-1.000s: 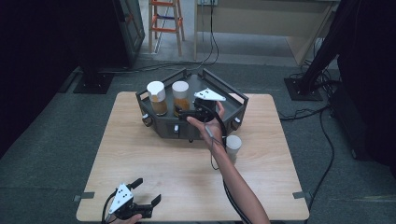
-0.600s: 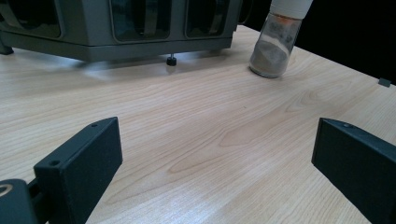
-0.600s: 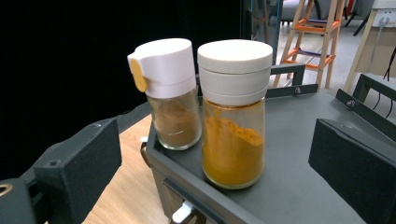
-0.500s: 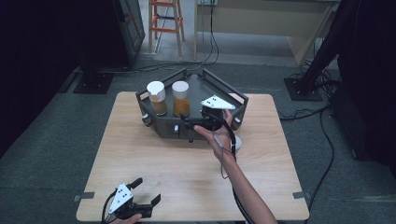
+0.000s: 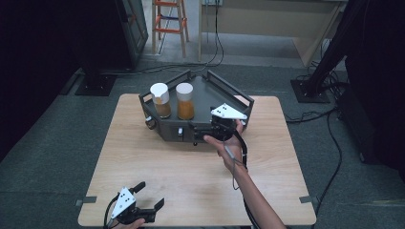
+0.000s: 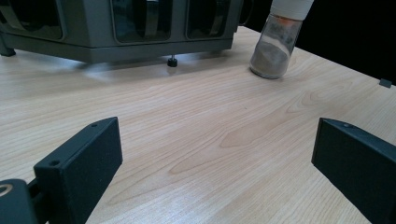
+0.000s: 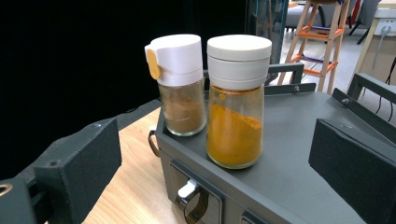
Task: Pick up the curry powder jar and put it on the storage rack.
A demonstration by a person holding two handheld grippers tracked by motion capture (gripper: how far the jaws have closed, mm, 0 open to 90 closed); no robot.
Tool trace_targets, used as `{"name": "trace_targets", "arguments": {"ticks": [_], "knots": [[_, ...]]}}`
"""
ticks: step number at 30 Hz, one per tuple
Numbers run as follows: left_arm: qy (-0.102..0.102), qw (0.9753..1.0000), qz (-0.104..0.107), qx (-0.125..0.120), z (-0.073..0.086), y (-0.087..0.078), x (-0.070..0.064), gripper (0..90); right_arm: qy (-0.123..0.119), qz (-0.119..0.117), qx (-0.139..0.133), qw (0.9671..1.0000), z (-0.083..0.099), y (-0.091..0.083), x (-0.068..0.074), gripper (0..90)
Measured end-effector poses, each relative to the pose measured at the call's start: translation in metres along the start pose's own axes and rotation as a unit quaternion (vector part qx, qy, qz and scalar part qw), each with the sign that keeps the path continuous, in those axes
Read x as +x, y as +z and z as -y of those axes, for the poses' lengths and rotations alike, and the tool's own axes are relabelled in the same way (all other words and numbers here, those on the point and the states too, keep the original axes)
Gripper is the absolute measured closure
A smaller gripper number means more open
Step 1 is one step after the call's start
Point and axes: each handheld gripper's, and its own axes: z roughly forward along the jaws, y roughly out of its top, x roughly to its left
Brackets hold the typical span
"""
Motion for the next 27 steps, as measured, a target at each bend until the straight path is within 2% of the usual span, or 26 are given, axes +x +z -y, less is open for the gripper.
{"name": "trace_targets", "arguments": {"ticks": [14, 27], "knots": [[0.001, 1.0000, -0.001, 0.003, 0.000, 0.000, 0.000, 1.6, 0.006, -0.003, -0.010, 0.9999, 0.017, -0.028, -0.006, 2.3], [0.000, 1.0000, -0.003, 0.002, 0.000, 0.000, 0.001, 1.6, 0.010, -0.016, -0.012, 0.9997, 0.035, -0.041, -0.009, 2.3]]}}
